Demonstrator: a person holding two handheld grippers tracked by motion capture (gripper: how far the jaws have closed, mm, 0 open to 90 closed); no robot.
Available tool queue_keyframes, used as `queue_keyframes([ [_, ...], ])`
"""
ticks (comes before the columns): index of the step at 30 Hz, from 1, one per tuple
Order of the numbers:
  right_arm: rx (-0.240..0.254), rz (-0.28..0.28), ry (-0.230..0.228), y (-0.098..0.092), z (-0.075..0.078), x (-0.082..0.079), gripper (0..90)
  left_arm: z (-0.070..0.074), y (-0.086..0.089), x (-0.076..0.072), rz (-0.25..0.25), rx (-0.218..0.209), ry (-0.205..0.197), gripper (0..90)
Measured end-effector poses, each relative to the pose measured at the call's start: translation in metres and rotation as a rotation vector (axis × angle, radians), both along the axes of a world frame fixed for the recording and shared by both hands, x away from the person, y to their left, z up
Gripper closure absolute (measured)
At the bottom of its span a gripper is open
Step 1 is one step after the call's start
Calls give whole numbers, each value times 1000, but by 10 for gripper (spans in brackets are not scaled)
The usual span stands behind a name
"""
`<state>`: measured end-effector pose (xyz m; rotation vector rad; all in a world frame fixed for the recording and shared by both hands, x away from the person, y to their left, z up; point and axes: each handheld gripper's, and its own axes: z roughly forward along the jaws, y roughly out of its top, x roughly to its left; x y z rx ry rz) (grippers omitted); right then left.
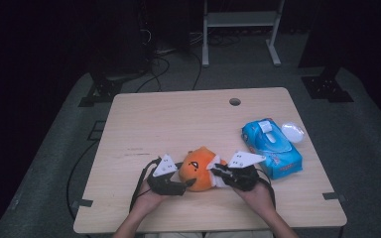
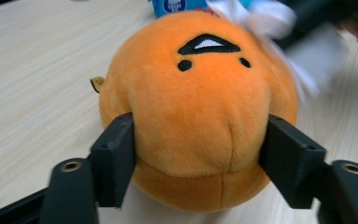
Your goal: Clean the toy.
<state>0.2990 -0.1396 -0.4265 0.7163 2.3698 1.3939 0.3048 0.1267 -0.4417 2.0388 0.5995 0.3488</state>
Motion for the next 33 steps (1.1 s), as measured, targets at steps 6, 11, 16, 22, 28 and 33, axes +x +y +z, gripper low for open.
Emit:
queue_keyframes([
  [6,-38,1,-37,5,3,0,788,-1,1,-2,0,-4,3,357],
  [11,6,-68,29,-13,-6,13,788,-4,-5,3,33,-31,17,190],
  [16,-8,6,-13,10,1,-2,787,-5,-4,1,14,-21,-1,244],
  [22,-39,36,-75,22,8,-10,787,-1,-6,-5,-13,1,-54,362],
  [28,21,-85,13,-13,-5,16,785,-1,-8,-1,-22,-26,-29,272],
  [33,8,-52,1,-3,-6,9,786,-3,-8,1,3,-39,19,183],
])
